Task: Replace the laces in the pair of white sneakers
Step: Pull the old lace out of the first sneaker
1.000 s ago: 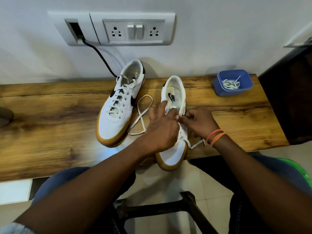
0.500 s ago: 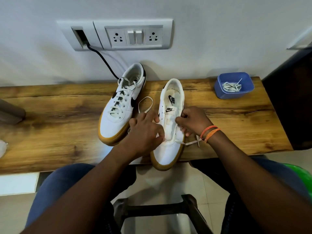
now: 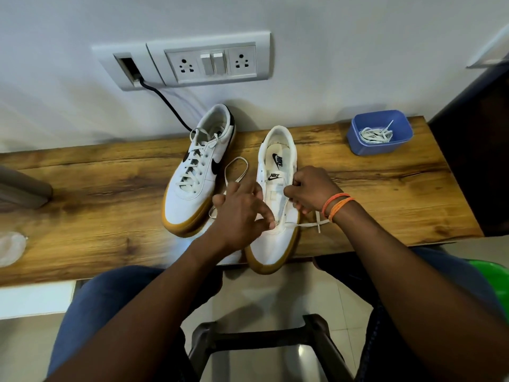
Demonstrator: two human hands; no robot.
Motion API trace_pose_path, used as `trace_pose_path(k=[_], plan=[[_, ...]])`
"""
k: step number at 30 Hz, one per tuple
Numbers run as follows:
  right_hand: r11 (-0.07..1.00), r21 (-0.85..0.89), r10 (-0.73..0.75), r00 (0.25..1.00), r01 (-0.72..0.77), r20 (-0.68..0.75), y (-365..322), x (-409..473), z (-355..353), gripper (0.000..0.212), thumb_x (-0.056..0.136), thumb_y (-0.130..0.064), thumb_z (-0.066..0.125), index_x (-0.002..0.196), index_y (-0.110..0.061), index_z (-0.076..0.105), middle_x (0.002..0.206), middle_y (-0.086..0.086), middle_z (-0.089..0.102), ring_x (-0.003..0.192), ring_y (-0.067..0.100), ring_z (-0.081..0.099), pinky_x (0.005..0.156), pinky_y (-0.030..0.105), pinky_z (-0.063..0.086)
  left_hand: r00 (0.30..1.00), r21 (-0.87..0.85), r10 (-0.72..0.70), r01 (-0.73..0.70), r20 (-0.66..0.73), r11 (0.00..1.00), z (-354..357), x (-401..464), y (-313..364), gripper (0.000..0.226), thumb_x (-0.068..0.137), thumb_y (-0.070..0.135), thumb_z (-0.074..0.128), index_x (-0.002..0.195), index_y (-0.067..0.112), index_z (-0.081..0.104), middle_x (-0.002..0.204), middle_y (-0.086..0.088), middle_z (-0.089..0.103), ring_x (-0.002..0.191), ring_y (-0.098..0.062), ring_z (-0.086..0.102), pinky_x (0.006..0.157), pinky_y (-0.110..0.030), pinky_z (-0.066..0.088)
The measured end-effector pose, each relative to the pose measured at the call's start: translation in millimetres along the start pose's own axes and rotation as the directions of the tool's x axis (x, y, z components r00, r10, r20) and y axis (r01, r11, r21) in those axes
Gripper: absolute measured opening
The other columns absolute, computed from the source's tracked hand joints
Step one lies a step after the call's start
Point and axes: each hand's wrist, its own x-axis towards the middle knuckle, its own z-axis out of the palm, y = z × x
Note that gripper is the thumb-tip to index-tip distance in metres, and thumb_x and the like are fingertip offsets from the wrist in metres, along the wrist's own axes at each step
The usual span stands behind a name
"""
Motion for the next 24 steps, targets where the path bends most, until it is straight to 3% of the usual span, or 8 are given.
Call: trace_pose_path(k=[3,5,8,11,14,19,21,24], plan=[[1.0,0.001,0.009,1.0,-0.009,0.002,-0.4,0.1,-1.4,0.016,0.086,-0.017,0.062,0.073,-0.008,0.063,0.069,0.018,0.07,0.065,0.038,0.07,0.061,0.048,0.061,0.985,-0.21,-0.135,0.154,0.103,0.965,-10.1,-6.6,-15.4,0.01,0.075,0.036,0.082,0.085,0.034,0.079,0.095,0.008,0.047,0.096,-0.011,0.043,0.083,-0.031,0.034],[1.0,0.001,0.005,1.0,-0.005,0.011,-1.0,-0.1,-0.8,0.015,0.086,-0.016,0.062,0.073,-0.008,0.063,0.068,0.019,0.07,0.066,0.04,0.07,0.059,0.047,0.061,0.955,-0.268,-0.233,0.276,0.182,0.923,-8.6,-11.0,-19.5,0.011,0.077,0.042,0.079,0.087,0.036,0.078,0.093,0.01,0.053,0.098,-0.01,0.047,0.089,-0.043,0.045],[1.0,-0.013,-0.025,1.0,0.025,0.003,-1.2,-1.9,-0.6,0.016,0.085,-0.016,0.061,0.07,-0.009,0.063,0.065,0.017,0.069,0.061,0.039,0.069,0.057,0.047,0.06,0.964,-0.061,-0.266,0.266,-0.007,0.962,-1.9,-12.1,-10.7,0.027,0.075,0.061,0.071,0.094,0.042,0.073,0.107,0.011,0.047,0.109,-0.012,0.039,0.094,-0.039,0.035],[0.996,-0.062,-0.065,0.998,0.065,-0.005,-2.6,-3.7,-2.1,0.018,0.085,-0.018,0.063,0.068,-0.013,0.063,0.062,0.009,0.067,0.055,0.03,0.067,0.06,0.043,0.061,0.986,0.202,-0.079,0.109,-0.148,0.973,-1.3,-7.6,4.5,0.039,0.075,0.06,0.07,0.106,0.036,0.071,0.117,0.008,0.042,0.114,-0.019,0.034,0.086,-0.036,0.023],[0.99,-0.108,-0.091,0.996,0.09,-0.008,-4.5,-3.1,-2.1,0.02,0.085,-0.018,0.063,0.065,-0.015,0.061,0.061,0.003,0.064,0.052,0.02,0.064,0.064,0.04,0.06,0.994,0.411,0.102,-0.074,-0.046,0.909,6.8,-0.5,11.3,0.032,0.067,0.052,0.079,0.091,0.031,0.077,0.122,0.0,0.05,0.113,-0.026,0.034,0.084,-0.042,0.027],[0.991,-0.1,-0.095,0.995,0.093,-0.018,-4.5,-2.1,-1.3,0.023,0.085,-0.016,0.064,0.062,-0.019,0.059,0.061,0.0,0.064,0.051,0.016,0.064,0.062,0.037,0.06,0.995,0.523,0.067,-0.093,0.068,0.847,14.1,12.1,22.5,0.022,0.052,0.026,0.088,0.068,0.022,0.073,0.108,-0.006,0.06,0.102,-0.031,0.046,0.076,-0.039,0.023],[0.991,-0.099,-0.089,0.996,0.087,-0.018,-4.1,-2.3,-0.6,0.023,0.085,-0.016,0.064,0.063,-0.019,0.059,0.06,-0.003,0.063,0.052,0.016,0.065,0.062,0.036,0.061,0.997,0.549,0.058,-0.08,0.058,0.832,16.6,15.1,20.8,0.02,0.06,0.025,0.084,0.077,0.02,0.075,0.109,-0.006,0.058,0.104,-0.032,0.049,0.076,-0.039,0.021],[0.992,-0.093,-0.084,0.996,0.082,-0.014,-3.4,-1.6,-0.5,0.023,0.085,-0.018,0.064,0.063,-0.017,0.061,0.058,0.0,0.064,0.053,0.02,0.066,0.062,0.039,0.061,0.998,0.502,0.062,-0.07,0.033,0.862,21.3,16.5,15.6,0.02,0.084,0.024,0.063,0.1,0.014,0.068,0.118,-0.006,0.048,0.112,-0.032,0.039,0.074,-0.038,0.013]])
